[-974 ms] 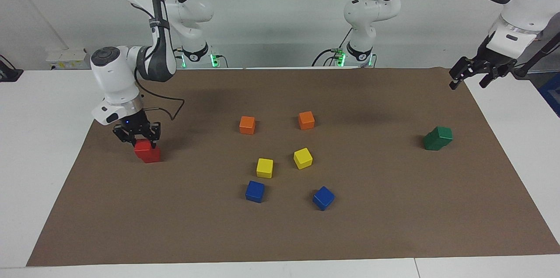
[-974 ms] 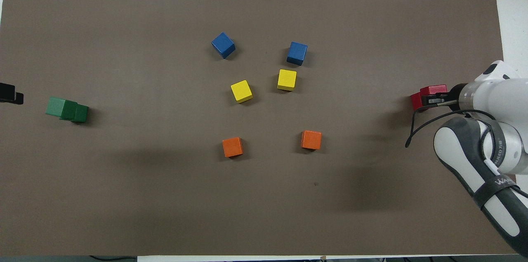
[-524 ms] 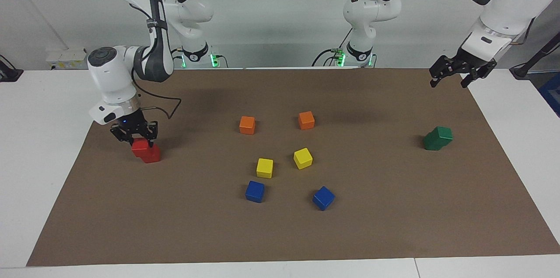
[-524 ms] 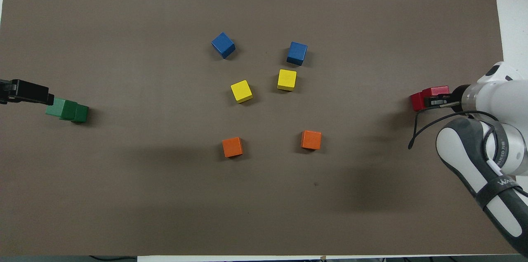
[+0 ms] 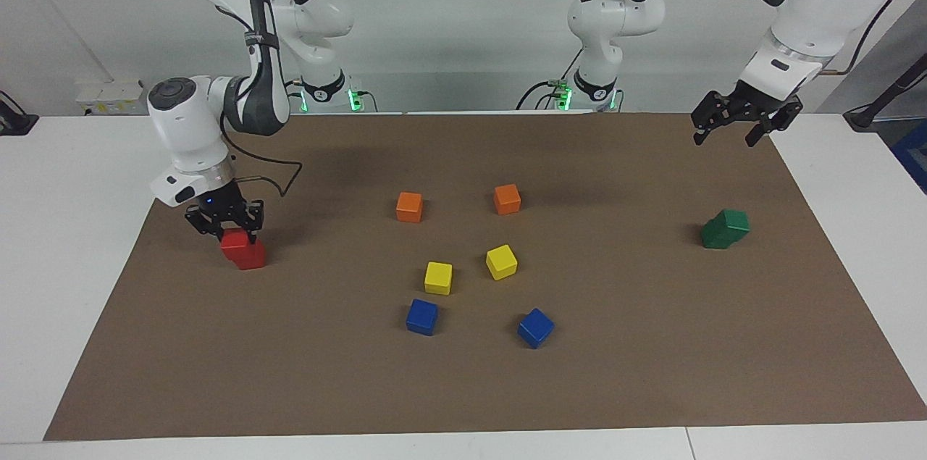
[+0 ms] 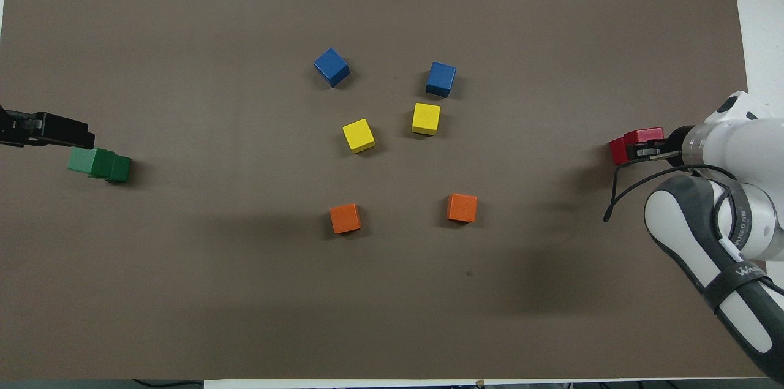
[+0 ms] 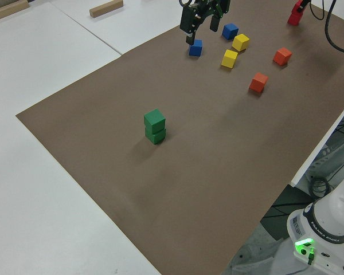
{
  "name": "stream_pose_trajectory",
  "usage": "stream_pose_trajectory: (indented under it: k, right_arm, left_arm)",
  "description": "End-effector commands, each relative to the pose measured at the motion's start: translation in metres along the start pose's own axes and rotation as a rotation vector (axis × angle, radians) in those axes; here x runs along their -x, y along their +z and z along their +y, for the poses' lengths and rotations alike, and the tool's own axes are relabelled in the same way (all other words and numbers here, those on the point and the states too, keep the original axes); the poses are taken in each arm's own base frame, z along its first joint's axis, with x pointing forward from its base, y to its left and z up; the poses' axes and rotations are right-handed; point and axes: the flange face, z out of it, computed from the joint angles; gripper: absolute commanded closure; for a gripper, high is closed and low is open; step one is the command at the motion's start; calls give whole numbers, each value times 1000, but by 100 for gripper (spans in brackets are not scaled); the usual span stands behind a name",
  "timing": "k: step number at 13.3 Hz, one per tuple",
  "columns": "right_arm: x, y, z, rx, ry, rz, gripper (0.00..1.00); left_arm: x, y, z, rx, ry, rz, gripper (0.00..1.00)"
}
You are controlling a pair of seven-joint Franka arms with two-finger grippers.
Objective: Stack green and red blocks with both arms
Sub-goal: 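Lower the red block onto the other red block and open the right gripper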
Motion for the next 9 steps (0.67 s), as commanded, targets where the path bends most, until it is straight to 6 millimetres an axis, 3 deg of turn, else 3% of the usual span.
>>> stream_pose_trajectory:
  k: [1,4,5,6,7,8,9]
  right_arm:
    - [8,-1,-1,-10,-17,17,87]
    - [8,-2,-1,-10,-15,18,82]
    - [8,-1,-1,-10,-15,17,65]
    - [7,-1,-2,-10,-15,17,34]
    - [7,-1,-2,-10,-15,17,12]
    - [6,-2,-2,-10,-15,18,0]
    - [7,-2,-2,-10,-15,17,0]
  left_arm:
    - [-1,-9,-1,-45,-2,60,0]
    - [1,-10,-2,-44,-7,57,0]
    - [1,-10,-3,-44,-8,54,0]
    - [2,-8,-3,-43,-9,45,0]
    - [3,-7,-3,-42,-10,35,0]
    - [6,-8,-4,-38,-13,10,0]
    - [11,-6,-5,-28,-26,-25,0]
